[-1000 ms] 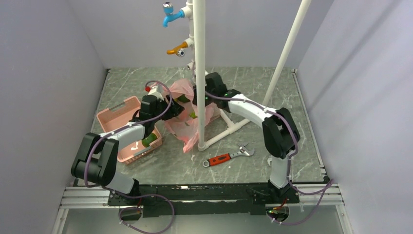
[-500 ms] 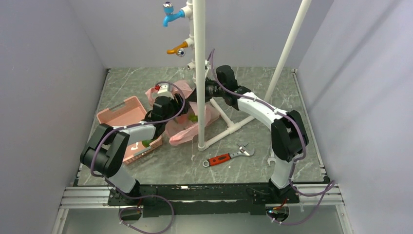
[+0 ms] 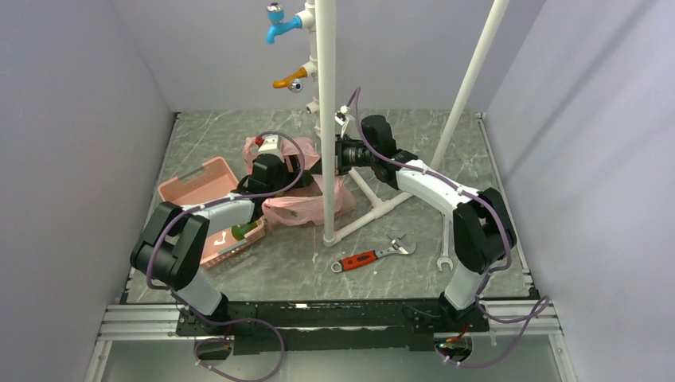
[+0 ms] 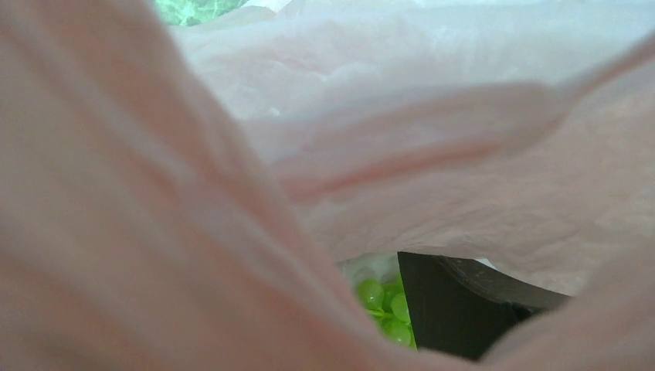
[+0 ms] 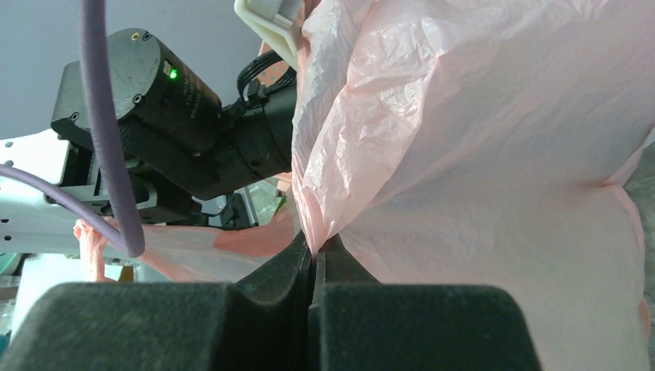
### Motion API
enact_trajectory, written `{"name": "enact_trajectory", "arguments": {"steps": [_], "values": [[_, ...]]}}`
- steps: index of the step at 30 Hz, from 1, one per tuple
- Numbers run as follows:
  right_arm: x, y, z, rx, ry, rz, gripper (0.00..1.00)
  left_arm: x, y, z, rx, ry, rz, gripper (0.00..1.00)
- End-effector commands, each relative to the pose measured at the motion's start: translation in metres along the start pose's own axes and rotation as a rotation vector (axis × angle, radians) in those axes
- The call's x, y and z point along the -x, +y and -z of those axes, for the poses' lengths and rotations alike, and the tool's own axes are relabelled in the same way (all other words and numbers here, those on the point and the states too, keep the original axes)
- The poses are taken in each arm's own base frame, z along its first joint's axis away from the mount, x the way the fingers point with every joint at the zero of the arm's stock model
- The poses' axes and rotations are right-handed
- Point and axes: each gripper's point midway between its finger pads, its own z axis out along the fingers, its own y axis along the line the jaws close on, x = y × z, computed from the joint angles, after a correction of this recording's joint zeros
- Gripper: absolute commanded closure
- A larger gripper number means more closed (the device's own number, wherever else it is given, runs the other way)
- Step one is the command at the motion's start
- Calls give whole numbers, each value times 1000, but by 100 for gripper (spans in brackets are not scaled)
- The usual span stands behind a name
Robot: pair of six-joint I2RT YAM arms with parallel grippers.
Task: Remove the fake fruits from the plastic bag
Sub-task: Take out the fake fruit from the plastic bag.
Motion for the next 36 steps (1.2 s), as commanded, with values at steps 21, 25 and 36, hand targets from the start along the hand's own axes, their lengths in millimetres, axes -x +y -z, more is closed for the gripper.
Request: {"name": "enact_trajectory", "arguments": {"steps": [21,25,36], "values": [[-19,-9,-1,36,24,75,100,21,37,-37,319,-115,168,8],[-17,-10,-1,31,39,82,100,33,34,-47,298,-141,164,5],[-7,6,-7,101,24,54,100,0,40,-62,282,56,248,4]]}}
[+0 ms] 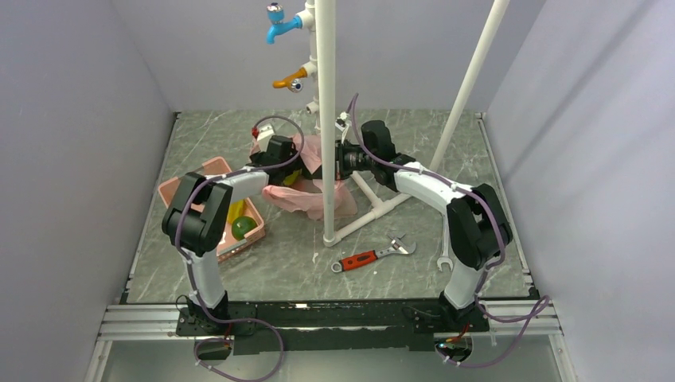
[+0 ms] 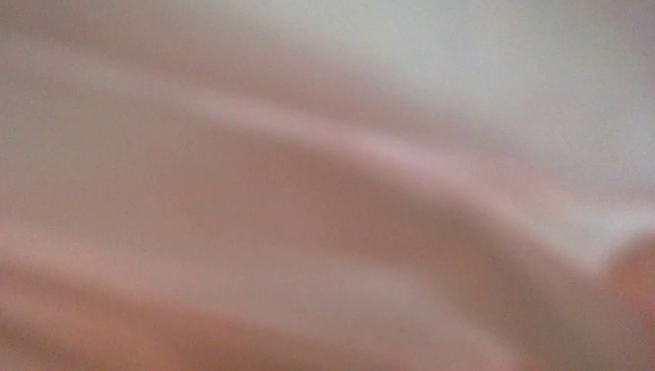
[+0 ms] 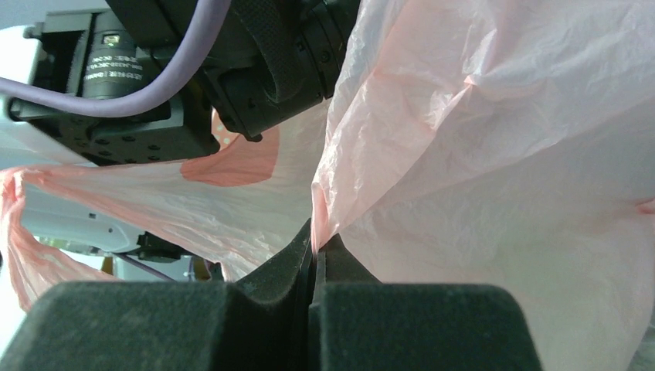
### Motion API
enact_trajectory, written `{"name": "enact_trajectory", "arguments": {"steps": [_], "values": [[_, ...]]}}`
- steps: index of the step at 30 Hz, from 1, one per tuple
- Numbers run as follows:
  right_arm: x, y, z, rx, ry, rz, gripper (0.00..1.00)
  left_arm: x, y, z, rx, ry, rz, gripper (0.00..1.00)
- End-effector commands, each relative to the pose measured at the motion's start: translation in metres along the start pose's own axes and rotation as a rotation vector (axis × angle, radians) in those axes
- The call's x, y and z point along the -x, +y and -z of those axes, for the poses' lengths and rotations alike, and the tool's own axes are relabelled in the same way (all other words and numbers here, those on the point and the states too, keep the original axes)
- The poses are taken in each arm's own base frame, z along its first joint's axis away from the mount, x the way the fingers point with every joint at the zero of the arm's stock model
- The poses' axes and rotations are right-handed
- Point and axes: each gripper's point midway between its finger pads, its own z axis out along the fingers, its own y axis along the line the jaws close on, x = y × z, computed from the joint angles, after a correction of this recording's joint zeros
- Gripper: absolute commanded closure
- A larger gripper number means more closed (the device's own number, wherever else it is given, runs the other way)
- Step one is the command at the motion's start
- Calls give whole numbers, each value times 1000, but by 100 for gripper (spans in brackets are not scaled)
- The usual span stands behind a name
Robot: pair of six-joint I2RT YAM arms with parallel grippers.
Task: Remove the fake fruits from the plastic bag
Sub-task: Take out the fake fruit from the plastic bag.
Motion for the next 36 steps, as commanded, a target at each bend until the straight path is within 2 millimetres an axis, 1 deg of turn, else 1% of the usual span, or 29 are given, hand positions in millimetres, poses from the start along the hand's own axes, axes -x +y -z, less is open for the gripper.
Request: {"name": "enact_trajectory", "arguments": {"steps": [1,2,5,8,11,16,18,20,21,24,25,26,28,30,31,32,36], "values": [[7,30,-3,102,2,42,100,-6,3,10,-92,12,40,4],[5,32,-1,101,8,52,100,-5,0,20,-145,-1,44,5],[-4,32,8,110,19,116,100,-19,0,39,-248,11,43,8],[-25,27,17,107,75,181,100,-35,7,54,-285,48,68,14],[-45,31,28,148,86,202,100,-46,4,73,-350,36,77,15],[-68,57,47,293,73,193,100,-47,9,87,-252,-29,38,10],[-72,60,52,295,66,199,100,-46,14,90,-183,-54,53,7],[-73,57,53,269,74,201,100,-45,21,88,-108,-79,73,1],[-72,57,54,269,81,200,100,-45,20,85,-95,-88,80,1],[-66,56,51,272,90,190,100,-39,12,73,-75,-128,81,1],[-64,55,50,272,92,189,100,-34,6,69,-66,-136,94,1],[-60,54,49,271,90,188,100,-34,3,63,-53,-133,91,1],[-55,53,47,272,87,182,100,-31,-9,55,-68,-131,85,0],[-49,53,45,273,84,178,100,-34,-11,46,-25,-99,86,1],[-46,54,44,278,82,179,100,-39,-7,40,13,-70,85,1],[-43,56,45,282,76,183,100,-43,-7,35,26,-36,91,2],[-39,62,48,294,60,187,100,-61,3,17,78,90,89,6]]}}
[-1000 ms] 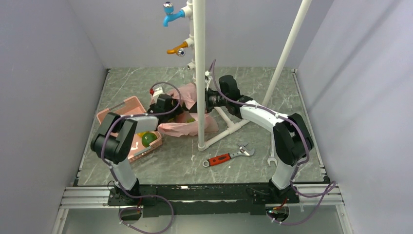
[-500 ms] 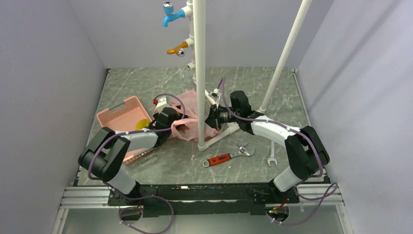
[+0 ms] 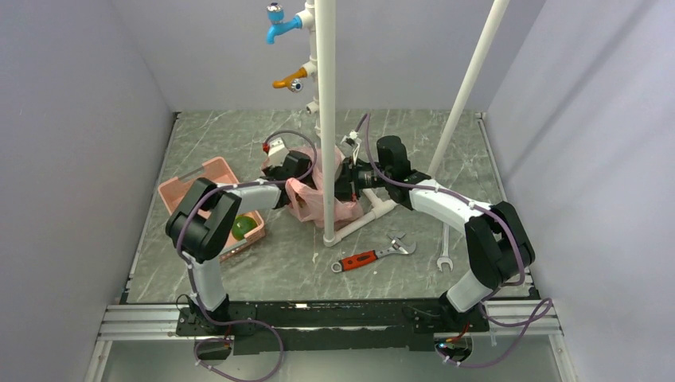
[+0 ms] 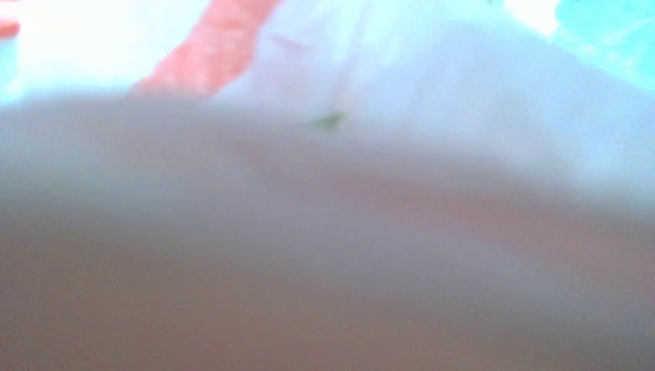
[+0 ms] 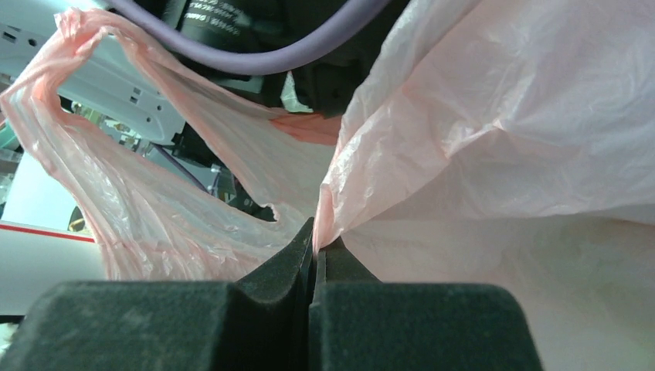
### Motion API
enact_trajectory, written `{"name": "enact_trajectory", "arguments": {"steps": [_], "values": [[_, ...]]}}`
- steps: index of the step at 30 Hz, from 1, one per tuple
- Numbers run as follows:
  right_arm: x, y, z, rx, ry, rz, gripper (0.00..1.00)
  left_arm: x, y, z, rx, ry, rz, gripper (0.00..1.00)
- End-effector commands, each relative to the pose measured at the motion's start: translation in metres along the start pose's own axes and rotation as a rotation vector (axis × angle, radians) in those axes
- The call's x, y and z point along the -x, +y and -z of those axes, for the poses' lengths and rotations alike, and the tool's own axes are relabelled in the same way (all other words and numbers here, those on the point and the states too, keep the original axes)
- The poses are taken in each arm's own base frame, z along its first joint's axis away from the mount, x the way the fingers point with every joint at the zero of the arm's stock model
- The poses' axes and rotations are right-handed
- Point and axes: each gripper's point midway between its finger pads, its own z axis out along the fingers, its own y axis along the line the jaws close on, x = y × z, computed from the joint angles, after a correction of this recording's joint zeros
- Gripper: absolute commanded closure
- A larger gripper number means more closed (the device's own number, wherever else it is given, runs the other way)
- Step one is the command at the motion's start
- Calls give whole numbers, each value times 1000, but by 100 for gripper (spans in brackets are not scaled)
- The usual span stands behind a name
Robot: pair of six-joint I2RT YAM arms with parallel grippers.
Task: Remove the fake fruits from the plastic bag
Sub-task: Take out the fake fruit from the plastic bag.
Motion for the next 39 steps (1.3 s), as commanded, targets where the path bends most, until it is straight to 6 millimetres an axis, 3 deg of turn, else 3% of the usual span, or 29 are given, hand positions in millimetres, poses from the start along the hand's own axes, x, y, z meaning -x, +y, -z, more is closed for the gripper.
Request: {"name": "enact_trajectory", "arguments": {"steps": [1,4,7,10,13,14,17,22,26,31,39], "values": [[16,23,3,82,-18,57,100,-17,24,-16,111,122,6,7],[14,21,5,78,-23,50,100,-19,23,-20,118,147,-28,15],[14,17,9,67,-36,43,100,-14,17,-21,70,143,-41,41],[15,6,15,19,-57,32,100,-6,7,-15,1,134,-70,51],[14,-5,18,-22,-69,25,100,5,-10,4,-116,133,-104,56],[13,-12,19,-44,-70,99,100,6,-13,11,-157,136,-115,58],[8,-23,18,-90,-73,22,100,11,-32,39,-328,144,-146,65],[-8,-35,19,-115,-82,55,100,25,-45,87,-519,111,-169,69],[-12,-45,17,-133,-84,71,100,26,-45,109,-573,128,-183,78],[-1,-52,18,-185,-108,92,100,29,-40,124,-606,137,-174,86],[23,-71,25,-328,-168,86,100,54,-38,155,-674,106,-183,86]]}}
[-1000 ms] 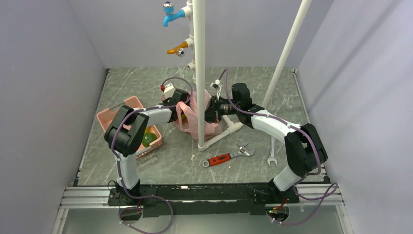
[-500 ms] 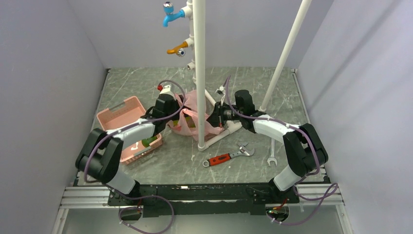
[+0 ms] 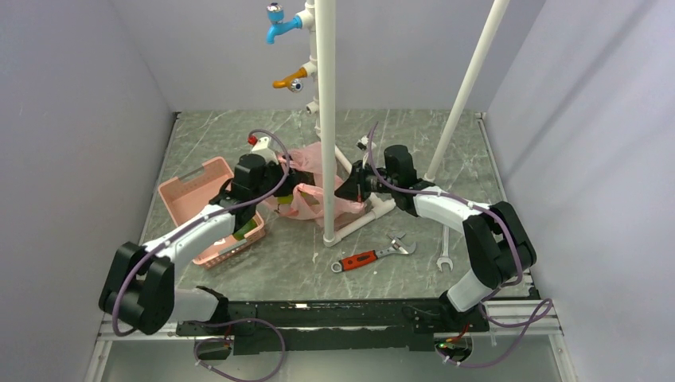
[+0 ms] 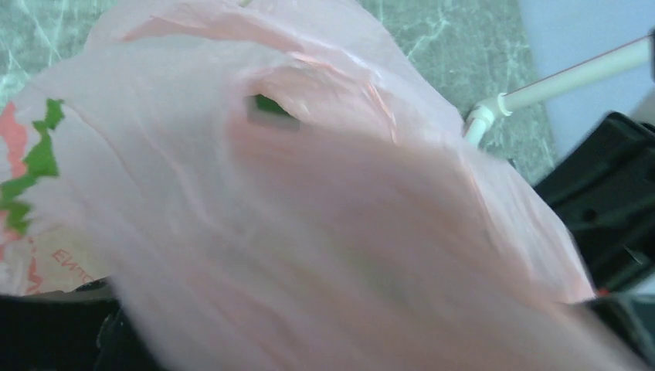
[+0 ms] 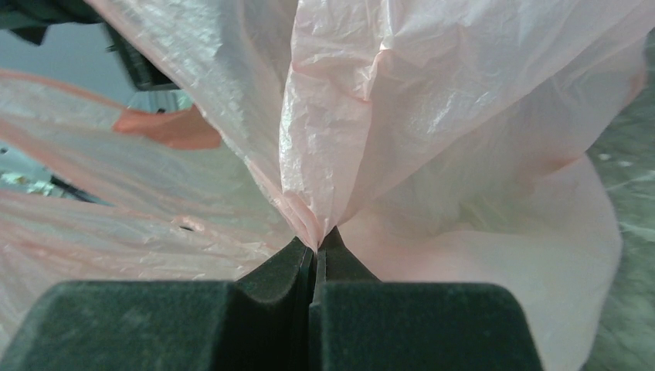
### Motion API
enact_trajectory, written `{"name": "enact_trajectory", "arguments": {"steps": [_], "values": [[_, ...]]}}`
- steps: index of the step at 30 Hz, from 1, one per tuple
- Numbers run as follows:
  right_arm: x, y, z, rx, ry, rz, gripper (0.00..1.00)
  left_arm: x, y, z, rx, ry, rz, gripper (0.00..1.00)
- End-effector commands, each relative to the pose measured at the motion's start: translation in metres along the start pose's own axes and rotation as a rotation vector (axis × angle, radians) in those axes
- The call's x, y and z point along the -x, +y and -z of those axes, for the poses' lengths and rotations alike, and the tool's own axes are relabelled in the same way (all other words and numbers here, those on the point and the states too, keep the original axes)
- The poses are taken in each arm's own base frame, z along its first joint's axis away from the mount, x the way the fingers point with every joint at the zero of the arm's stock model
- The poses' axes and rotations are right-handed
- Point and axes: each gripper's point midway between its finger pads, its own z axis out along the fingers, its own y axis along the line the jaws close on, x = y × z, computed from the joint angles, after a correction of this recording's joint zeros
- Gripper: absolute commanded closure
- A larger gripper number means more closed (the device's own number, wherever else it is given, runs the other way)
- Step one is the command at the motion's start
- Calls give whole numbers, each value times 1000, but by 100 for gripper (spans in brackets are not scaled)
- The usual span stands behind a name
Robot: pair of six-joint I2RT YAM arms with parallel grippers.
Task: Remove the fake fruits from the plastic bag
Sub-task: Take out the fake fruit from the plastic bag.
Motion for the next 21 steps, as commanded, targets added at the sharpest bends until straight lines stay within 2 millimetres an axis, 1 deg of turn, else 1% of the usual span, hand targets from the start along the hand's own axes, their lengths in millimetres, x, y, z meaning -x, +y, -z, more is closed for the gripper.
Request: {"name": "enact_trajectory", "arguments": {"steps": [1,5,7,11,13,16,21], "values": [[40,-7,1,-74,-96,81,100,25,-20,28,-108,-58,-27,86],[42,-8,2,-79,-98,81,100,41,-23,52,-149,-102,-2,87],[42,-5,3,-71,-101,79,100,47,-23,62,-153,-115,-3,90],[45,0,5,-63,-114,82,100,46,-17,75,-123,-62,10,95],[48,2,7,-63,-124,87,100,41,-15,79,-121,-15,41,100],[53,5,10,-67,-131,85,100,30,-22,81,-186,63,80,100],[58,16,8,-33,-124,85,100,-7,-23,70,-260,220,175,100]]}}
